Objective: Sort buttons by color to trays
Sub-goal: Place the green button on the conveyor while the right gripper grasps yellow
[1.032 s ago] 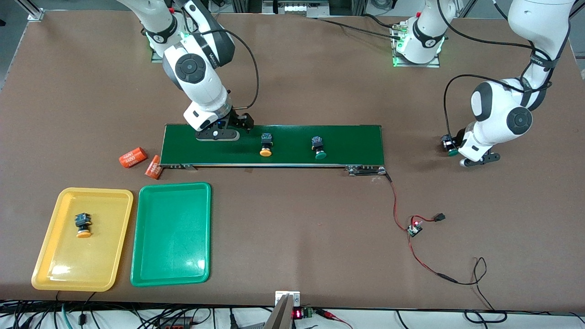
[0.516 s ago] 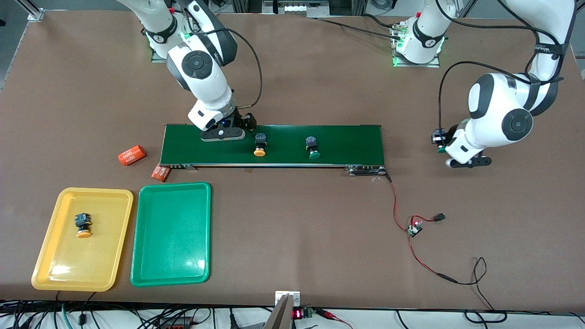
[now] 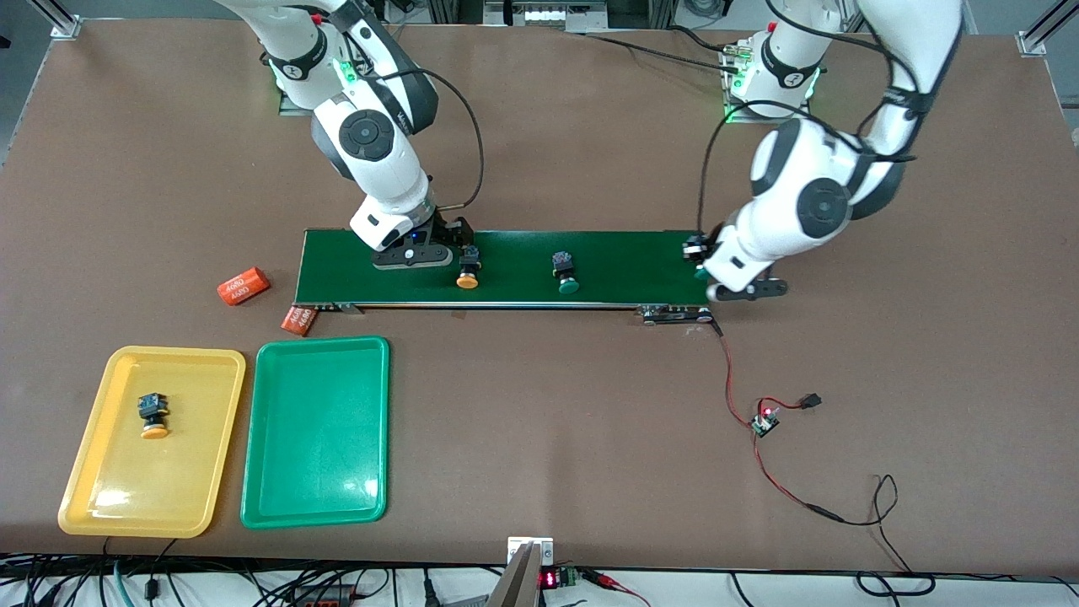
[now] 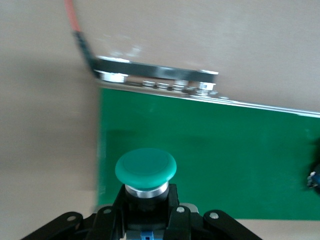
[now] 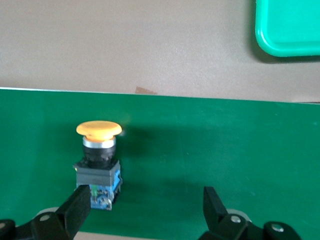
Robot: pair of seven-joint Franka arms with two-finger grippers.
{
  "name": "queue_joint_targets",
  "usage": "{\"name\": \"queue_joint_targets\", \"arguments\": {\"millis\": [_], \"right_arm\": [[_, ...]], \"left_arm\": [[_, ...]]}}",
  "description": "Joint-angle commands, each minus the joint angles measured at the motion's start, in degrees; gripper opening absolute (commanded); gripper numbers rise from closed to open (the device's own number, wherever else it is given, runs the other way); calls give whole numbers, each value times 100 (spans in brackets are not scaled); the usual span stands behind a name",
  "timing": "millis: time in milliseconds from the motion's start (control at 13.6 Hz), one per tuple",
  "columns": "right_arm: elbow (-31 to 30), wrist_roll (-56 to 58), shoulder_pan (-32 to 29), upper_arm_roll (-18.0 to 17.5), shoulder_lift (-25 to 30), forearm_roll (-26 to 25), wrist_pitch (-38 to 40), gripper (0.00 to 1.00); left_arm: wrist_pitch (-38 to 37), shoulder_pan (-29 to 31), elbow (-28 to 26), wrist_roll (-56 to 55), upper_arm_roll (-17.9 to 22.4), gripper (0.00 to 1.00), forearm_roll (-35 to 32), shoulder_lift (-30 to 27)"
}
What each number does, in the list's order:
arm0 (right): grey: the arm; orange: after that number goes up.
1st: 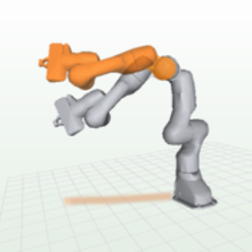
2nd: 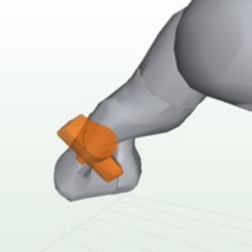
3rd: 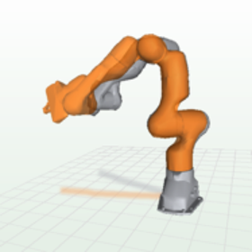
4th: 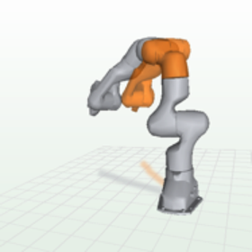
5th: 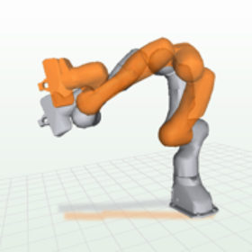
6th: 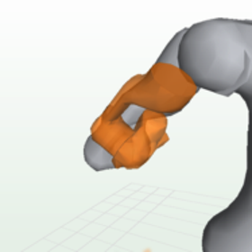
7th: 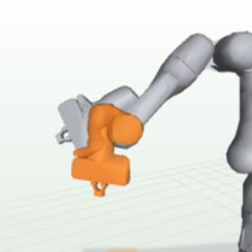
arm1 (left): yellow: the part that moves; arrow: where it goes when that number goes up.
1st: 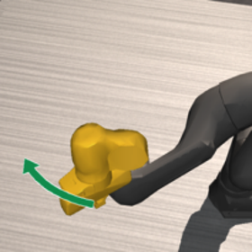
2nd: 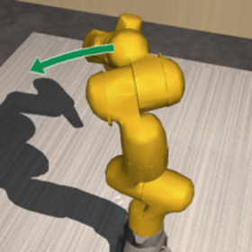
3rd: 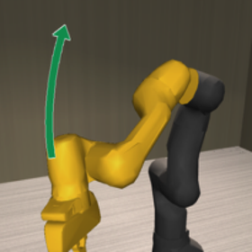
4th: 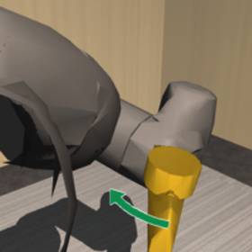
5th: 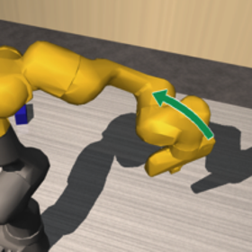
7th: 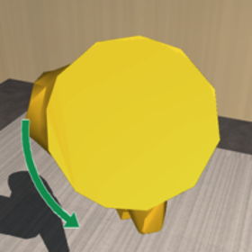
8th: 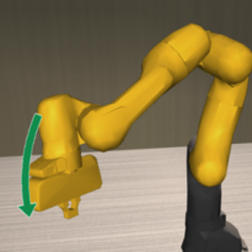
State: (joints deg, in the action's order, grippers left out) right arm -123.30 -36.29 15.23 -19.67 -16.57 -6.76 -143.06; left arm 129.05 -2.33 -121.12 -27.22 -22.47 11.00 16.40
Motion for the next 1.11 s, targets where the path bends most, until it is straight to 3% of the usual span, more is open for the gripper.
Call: {"name": "queue_joint_targets", "arguments": {"millis": [0, 147, 295, 663, 884, 958, 1032], "right_arm": [[78, -45, 86, 104, -66, -124, -91, 100], [78, -45, 86, 112, -74, -124, -90, 100], [78, -45, 103, 113, -180, -124, -125, 100], [78, -45, 252, 305, -381, -133, -300, 100], [78, -45, 358, 481, -522, -133, -485, 100], [78, -2, 384, 543, -540, -150, -538, 95], [78, -1, 411, 587, -540, -150, -547, 76]], "left_arm": [[322, -135, 45, -319, -91, 4, 87, 284], [445, -188, 45, -328, -117, 9, 96, 389], [446, -232, 89, -345, -126, 99, 96, 582], [340, -197, 229, -485, -135, 100, 96, 356], [-789, -153, 912, -495, -135, 100, 104, 206], [-1403, -153, 1315, -503, -118, 100, 104, 206], [-2000, -136, 1694, -512, -65, 100, 96, 214]]}}
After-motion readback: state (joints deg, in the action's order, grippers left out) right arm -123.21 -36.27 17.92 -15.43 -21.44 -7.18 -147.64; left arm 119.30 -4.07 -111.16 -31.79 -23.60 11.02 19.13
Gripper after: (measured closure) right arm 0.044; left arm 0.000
